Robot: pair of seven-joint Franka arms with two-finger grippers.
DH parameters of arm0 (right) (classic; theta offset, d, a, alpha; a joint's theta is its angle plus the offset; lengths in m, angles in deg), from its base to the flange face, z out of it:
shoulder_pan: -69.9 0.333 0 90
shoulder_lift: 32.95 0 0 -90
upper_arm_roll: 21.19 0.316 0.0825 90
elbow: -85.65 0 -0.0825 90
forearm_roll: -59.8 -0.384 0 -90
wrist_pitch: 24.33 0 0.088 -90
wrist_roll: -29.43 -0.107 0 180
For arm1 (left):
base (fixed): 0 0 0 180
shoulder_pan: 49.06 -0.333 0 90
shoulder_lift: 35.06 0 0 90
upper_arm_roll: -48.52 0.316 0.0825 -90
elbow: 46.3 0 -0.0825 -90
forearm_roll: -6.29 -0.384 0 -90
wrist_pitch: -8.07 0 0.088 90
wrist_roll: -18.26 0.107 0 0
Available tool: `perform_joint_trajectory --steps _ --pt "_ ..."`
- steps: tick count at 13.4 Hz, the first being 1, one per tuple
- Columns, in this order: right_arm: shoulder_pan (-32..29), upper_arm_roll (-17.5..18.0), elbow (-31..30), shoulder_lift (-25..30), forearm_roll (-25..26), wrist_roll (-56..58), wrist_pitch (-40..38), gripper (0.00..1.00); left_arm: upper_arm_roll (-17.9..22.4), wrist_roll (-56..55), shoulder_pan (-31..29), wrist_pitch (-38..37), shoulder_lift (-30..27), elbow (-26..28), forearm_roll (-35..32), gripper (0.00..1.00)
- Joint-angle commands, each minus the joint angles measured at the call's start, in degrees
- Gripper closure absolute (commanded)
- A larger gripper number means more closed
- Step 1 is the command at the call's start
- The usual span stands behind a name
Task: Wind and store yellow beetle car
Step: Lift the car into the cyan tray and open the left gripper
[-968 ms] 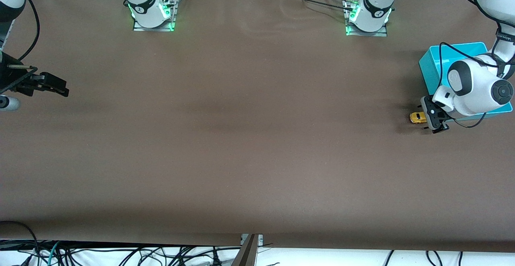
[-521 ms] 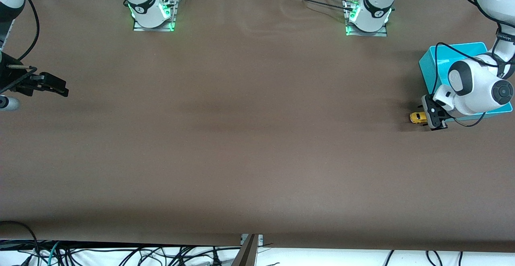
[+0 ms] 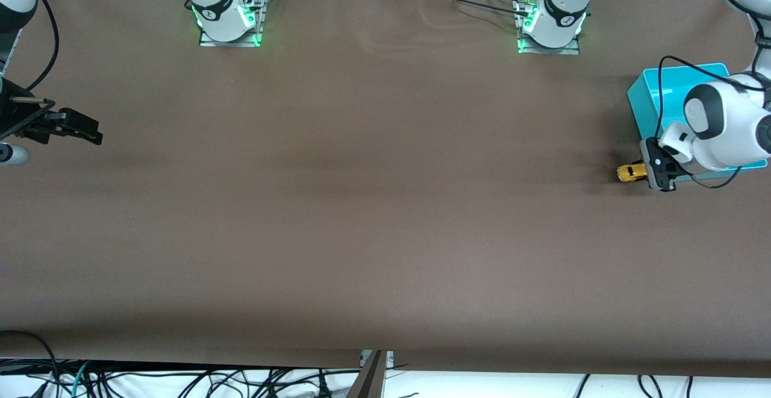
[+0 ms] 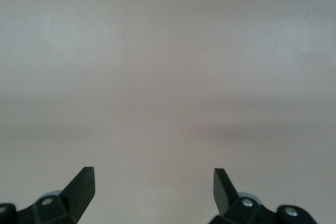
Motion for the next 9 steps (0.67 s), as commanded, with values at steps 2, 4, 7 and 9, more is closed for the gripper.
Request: perform_joint_trajectory --steps 2,4,7,9 --pt "-0.15 -0.04 -0.58 0.92 -0.97 -0.28 0.09 0.00 -1.33 0.51 0.50 -11.85 -6.70 -4.41 1.49 1.00" --pt "-0.24 -0.04 -0.58 0.92 -0.88 -0.28 0.09 0.00 -1.60 0.15 -0.81 -16.78 -10.82 -4.68 0.87 1.00" --pt "-0.24 -0.04 -0.58 0.92 -0.97 -0.28 0.09 0.00 -1.33 1.11 -5.81 -21.81 -15.40 -3.64 -3.41 1.00" --pt "-0.16 -0.04 -0.58 0.92 -0.88 -0.28 0.09 0.00 0.59 4.17 -8.10 -21.38 -16.21 -1.09 -7.46 1.00"
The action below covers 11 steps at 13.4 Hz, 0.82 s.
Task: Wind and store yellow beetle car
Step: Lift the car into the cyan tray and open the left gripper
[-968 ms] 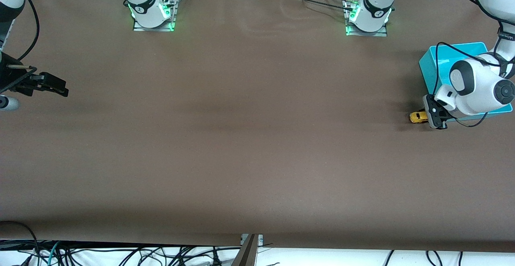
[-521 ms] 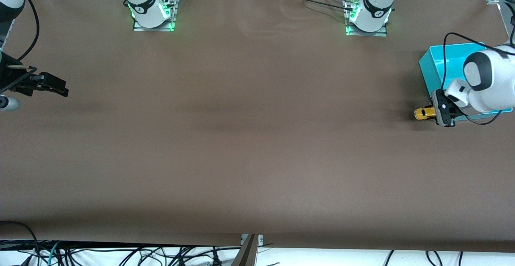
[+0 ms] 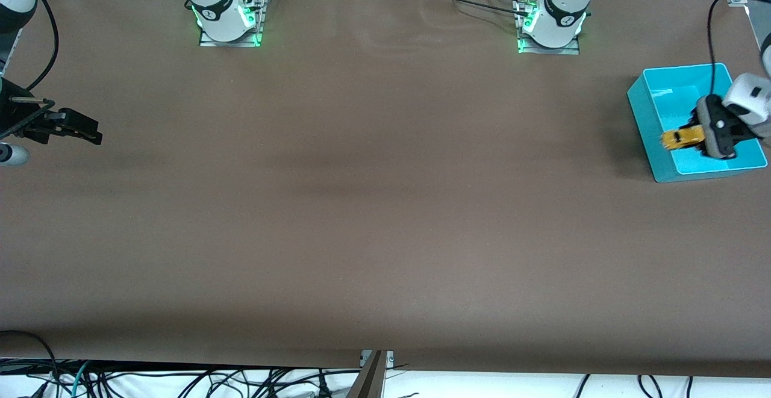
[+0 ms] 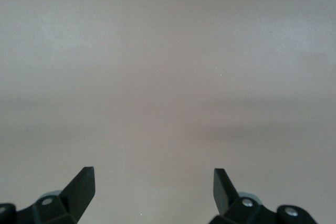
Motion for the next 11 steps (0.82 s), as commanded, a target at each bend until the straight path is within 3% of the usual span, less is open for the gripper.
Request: perform_joint_trajectory --steps 1,7,11 --pt "-0.11 -0.02 -0.58 0.92 -0.88 -0.28 0.09 0.00 2.16 5.35 -2.68 1.54 -1.79 4.52 -5.12 1.00" --pt "-0.03 0.07 -0.58 0.92 -0.88 -0.28 0.09 0.00 6.65 9.06 -8.83 16.91 -1.44 20.33 -9.79 1.00" --pt "0.15 0.15 -0.58 0.92 -0.88 -0.28 0.09 0.00 8.76 11.96 -12.35 25.01 2.59 25.71 -11.28 1.00"
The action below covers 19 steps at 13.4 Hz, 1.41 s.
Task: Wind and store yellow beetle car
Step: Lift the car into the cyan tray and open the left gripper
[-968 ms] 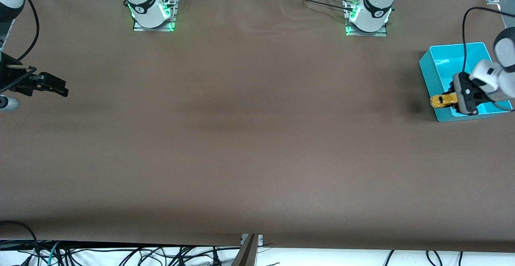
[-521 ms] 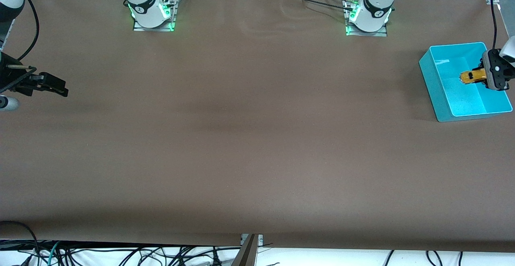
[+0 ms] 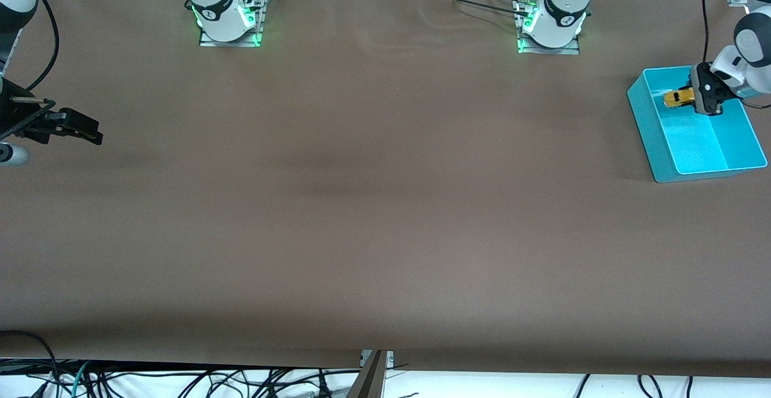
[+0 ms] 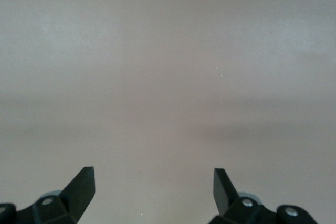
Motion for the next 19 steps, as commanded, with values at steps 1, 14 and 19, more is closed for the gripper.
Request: perform_joint_trajectory --steps 1,14,19 --pt "-0.03 0.10 -0.49 0.92 -0.88 -0.28 0.08 0.00 0.59 1.53 -1.79 4.96 2.80 2.14 -3.63 1.00" --pt "-0.03 0.02 -0.49 0.92 -0.88 -0.28 0.08 0.00 -2.46 1.44 -0.31 -2.40 -1.57 -6.10 -2.42 0.00" --pt "-0.03 0.02 -0.49 0.92 -0.97 -0.28 0.08 0.00 -4.68 1.00 4.61 -12.55 -4.92 -18.92 7.56 0.01"
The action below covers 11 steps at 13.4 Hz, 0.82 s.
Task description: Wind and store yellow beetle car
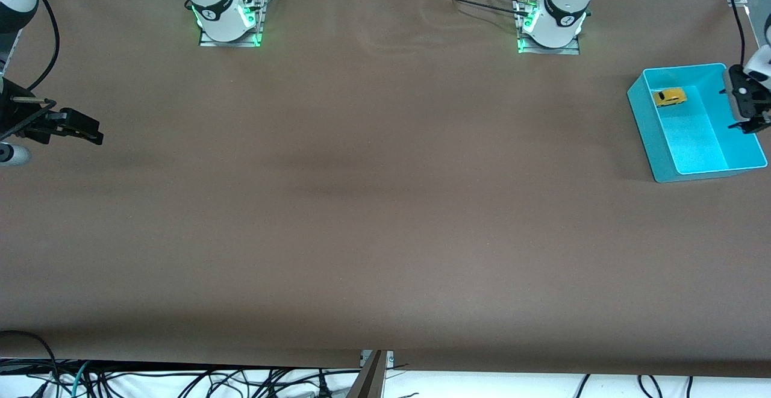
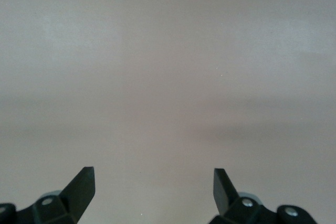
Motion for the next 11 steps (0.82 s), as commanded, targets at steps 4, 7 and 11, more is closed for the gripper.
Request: perform_joint_trajectory --steps 4,7,11 --pt "-0.05 0.00 -0.49 0.92 -0.95 -0.37 0.08 0.00 -4.05 -12.42 6.04 -14.42 -0.50 -14.06 9.61 0.01" --pt "-0.05 0.08 -0.49 0.92 -0.86 -0.37 0.08 0.00 -4.50 -33.42 9.90 -17.59 -1.38 -15.73 10.41 0.00" --pt "-0.05 0.00 -0.58 0.92 -0.86 -0.37 0.17 0.00 -4.41 -61.28 16.57 -24.44 -2.35 -19.34 10.94 0.00"
